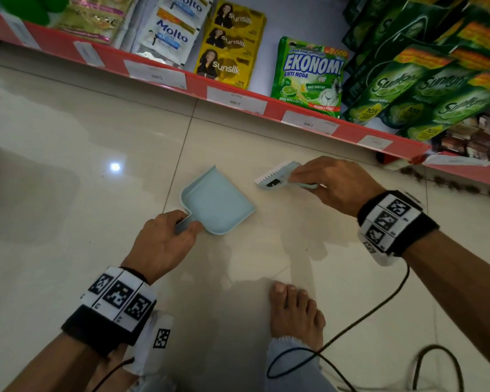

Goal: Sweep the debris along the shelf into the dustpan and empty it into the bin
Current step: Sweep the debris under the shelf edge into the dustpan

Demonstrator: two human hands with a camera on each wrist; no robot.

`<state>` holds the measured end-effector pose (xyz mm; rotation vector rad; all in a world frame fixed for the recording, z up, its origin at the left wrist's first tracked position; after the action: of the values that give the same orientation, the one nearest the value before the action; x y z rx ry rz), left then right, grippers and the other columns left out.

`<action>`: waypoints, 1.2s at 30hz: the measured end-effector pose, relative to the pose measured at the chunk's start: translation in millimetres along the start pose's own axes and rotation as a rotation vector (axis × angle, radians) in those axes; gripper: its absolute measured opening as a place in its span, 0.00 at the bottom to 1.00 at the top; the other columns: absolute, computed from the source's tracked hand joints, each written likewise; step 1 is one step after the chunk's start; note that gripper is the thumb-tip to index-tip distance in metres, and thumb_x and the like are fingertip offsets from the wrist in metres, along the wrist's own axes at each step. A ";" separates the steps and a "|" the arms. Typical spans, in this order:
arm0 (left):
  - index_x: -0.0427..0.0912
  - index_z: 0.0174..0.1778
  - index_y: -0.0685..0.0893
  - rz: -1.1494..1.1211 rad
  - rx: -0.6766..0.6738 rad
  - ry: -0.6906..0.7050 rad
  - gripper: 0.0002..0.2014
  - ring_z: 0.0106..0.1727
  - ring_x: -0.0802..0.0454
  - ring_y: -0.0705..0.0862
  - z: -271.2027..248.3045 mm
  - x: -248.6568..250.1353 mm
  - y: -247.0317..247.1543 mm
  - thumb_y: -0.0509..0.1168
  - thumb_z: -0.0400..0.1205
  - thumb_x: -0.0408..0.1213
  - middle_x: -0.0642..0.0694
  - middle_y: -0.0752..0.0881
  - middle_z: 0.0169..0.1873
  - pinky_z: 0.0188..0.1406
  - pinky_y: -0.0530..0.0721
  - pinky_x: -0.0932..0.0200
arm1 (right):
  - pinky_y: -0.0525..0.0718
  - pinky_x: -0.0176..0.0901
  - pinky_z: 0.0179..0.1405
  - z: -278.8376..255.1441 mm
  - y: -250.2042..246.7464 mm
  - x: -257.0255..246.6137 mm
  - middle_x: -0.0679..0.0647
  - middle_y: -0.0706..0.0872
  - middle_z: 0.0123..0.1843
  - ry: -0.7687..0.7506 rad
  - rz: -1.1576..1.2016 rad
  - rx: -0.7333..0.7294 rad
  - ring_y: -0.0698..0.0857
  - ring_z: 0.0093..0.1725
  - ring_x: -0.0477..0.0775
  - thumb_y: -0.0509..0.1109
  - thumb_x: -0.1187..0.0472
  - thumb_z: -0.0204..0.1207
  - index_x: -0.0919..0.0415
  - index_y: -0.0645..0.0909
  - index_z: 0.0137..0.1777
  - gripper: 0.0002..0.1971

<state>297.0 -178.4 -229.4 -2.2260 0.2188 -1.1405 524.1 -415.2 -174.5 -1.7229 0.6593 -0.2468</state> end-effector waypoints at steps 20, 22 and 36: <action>0.39 0.28 0.74 0.033 -0.001 0.015 0.20 0.24 0.53 0.74 -4.0 -0.5 -0.4 0.65 0.80 0.49 0.50 0.75 0.21 0.26 0.70 0.59 | 0.87 0.37 0.32 40.1 15.8 -25.5 0.62 0.91 0.40 0.535 1.030 0.170 0.92 0.34 0.50 0.67 0.69 0.81 0.62 0.86 0.49 0.07; 0.41 0.27 0.73 0.017 -0.006 0.010 0.20 0.24 0.54 0.73 -2.9 -1.7 -0.1 0.65 0.80 0.48 0.51 0.74 0.20 0.26 0.70 0.59 | 0.88 0.38 0.32 30.7 13.2 -13.5 0.62 0.91 0.41 0.556 0.992 0.206 0.92 0.34 0.51 0.67 0.69 0.81 0.61 0.86 0.48 0.07; 0.48 0.25 0.70 -0.011 -0.107 0.084 0.19 0.25 0.54 0.74 4.0 21.8 24.3 0.66 0.80 0.46 0.53 0.76 0.21 0.26 0.68 0.59 | 0.88 0.45 0.48 -0.2 -25.3 8.0 0.53 0.93 0.46 0.338 0.333 0.438 0.92 0.42 0.53 0.69 0.61 0.79 0.60 0.90 0.53 0.09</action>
<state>316.7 -204.8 -230.8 -2.2763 0.3093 -1.2560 538.0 -416.6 -152.0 -1.1407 1.0419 -0.4186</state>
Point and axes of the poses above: each hand's wrist, its own z-axis towards the middle knuckle, its own y-axis out of the palm, x = y × z, the point moved 2 cm from there along z, towards the middle knuckle
